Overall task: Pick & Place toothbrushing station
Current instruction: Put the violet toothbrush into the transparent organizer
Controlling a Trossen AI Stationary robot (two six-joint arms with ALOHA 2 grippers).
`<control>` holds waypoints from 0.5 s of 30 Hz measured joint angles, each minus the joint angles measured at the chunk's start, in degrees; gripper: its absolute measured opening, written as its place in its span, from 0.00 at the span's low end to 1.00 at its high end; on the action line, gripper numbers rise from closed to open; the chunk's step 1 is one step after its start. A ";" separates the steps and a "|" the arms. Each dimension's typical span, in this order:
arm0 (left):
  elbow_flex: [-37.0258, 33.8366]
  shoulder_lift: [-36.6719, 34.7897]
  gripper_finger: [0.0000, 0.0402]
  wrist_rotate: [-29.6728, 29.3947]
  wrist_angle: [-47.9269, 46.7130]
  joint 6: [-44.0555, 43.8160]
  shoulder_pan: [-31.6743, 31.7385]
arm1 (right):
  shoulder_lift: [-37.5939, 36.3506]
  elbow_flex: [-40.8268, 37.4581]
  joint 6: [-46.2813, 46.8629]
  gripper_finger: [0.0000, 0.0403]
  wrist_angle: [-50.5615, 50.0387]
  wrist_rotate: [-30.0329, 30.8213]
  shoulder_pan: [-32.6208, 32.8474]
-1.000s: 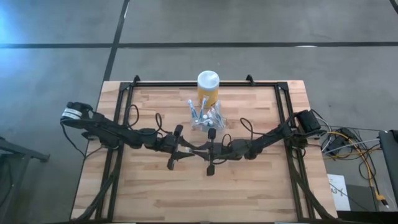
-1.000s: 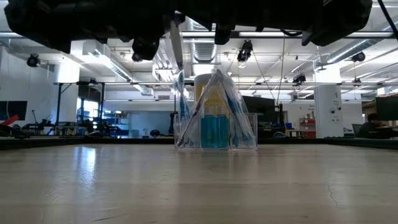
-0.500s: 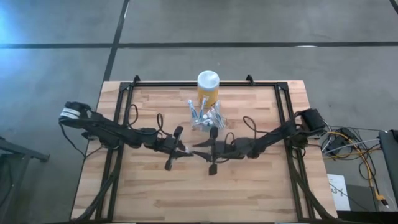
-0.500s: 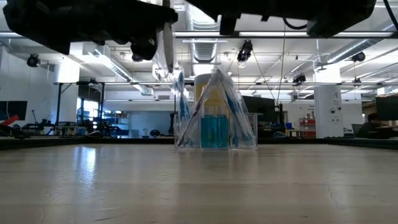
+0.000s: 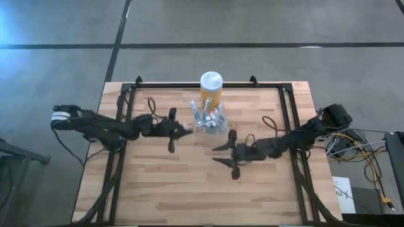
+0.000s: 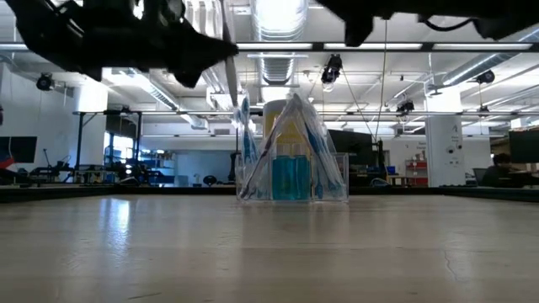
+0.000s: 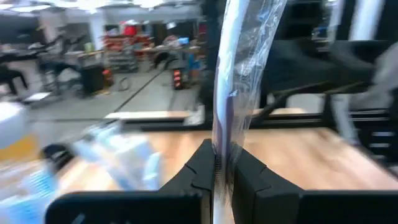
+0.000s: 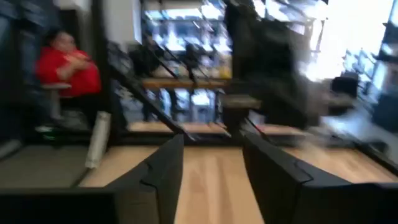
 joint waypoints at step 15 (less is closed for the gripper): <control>3.30 17.62 0.05 3.74 11.91 -4.11 11.37 | 5.17 -7.49 -6.83 0.03 15.10 3.06 3.32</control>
